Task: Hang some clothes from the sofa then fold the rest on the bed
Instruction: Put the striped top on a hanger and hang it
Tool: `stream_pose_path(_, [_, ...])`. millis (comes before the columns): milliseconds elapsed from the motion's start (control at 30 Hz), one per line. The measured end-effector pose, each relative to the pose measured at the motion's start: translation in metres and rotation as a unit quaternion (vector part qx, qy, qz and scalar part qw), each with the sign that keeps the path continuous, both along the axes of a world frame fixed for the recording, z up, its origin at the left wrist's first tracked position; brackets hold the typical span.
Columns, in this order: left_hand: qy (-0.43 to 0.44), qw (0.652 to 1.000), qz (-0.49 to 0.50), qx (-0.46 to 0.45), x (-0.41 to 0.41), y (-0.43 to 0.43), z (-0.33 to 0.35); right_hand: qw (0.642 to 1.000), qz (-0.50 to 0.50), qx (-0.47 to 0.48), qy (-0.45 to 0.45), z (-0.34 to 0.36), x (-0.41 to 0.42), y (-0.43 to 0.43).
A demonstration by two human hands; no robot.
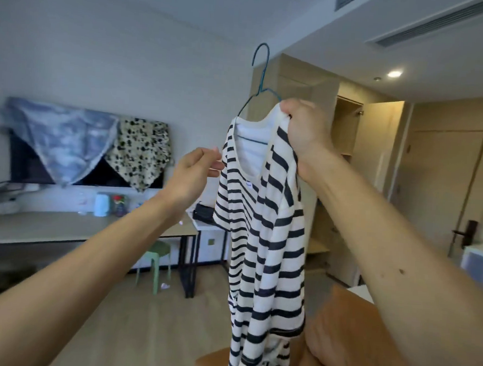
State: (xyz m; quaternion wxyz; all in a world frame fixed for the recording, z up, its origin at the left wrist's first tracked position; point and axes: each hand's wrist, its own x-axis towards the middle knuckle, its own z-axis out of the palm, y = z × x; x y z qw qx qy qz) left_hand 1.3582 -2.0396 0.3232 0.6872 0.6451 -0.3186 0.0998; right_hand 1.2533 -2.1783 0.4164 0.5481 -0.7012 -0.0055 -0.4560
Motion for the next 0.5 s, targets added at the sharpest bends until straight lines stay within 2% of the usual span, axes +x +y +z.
stream_pose_path(267, [0.036, 0.996, 0.081, 0.02, 0.07, 0.131, -0.027, 0.997, 0.071, 0.015, 0.014, -0.043, 0.121, 0.105])
stream_pose_path(500, [0.084, 0.986, 0.138, 0.037, 0.124, 0.191, -0.065, 0.991, 0.128, 0.03, 0.032, -0.088, 0.207, 0.14])
